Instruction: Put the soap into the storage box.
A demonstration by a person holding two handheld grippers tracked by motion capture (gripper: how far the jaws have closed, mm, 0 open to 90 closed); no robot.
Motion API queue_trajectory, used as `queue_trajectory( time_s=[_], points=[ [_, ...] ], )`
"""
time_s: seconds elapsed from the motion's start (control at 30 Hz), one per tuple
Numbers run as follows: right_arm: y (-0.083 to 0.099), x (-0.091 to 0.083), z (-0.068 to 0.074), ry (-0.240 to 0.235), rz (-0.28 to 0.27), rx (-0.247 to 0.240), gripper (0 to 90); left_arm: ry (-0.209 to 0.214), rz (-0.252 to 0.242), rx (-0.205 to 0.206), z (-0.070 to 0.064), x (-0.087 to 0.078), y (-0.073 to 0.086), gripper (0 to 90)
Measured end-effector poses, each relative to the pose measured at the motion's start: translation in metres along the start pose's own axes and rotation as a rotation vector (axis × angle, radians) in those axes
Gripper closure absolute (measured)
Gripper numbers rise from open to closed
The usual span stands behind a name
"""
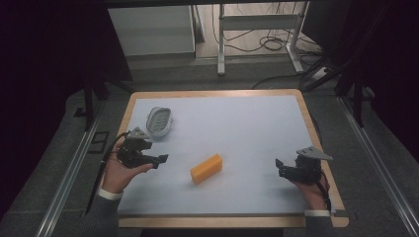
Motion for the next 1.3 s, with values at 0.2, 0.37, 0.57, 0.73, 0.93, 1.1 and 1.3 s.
queue_trajectory(
  time_s=[0.2,0.37,0.57,0.73,0.93,1.1,1.3],
  points=[
    [-0.001,-0.001,0.0,0.005,-0.007,0.001,8.9,0.001,0.008,0.027,-0.005,0.001,-0.007,20.6],
    [-0.001,-0.002,-0.001,0.003,-0.006,0.007,8.9,0.011,0.017,0.051,-0.01,0.004,-0.013,20.5],
    [0.0,-0.001,-0.001,0.01,-0.005,0.002,8.8,0.025,0.02,0.069,-0.016,0.006,-0.017,20.3],
    [-0.001,-0.001,-0.001,0.011,-0.009,0.004,8.9,0.034,0.034,0.092,-0.024,0.012,-0.019,20.2],
    [-0.001,-0.002,-0.002,0.012,-0.01,0.007,8.8,0.05,0.047,0.125,-0.036,0.018,-0.025,20.0],
    [0.0,-0.002,-0.003,0.014,-0.009,0.016,8.9,0.067,0.06,0.14,-0.044,0.025,-0.028,19.9],
    [0.0,-0.002,-0.003,-0.004,-0.008,0.022,8.9,0.084,0.071,0.154,-0.053,0.035,-0.029,19.8]
  ],
)
Point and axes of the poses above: each handheld gripper's, and its own axes: x roughly forward along the jaws, y roughly out of its underside, z roughly to its left, the point moved 2 cm from there along x, roughly forward along the jaws, and after that the axes turned 1 degree about x, right-handed, at the moved point
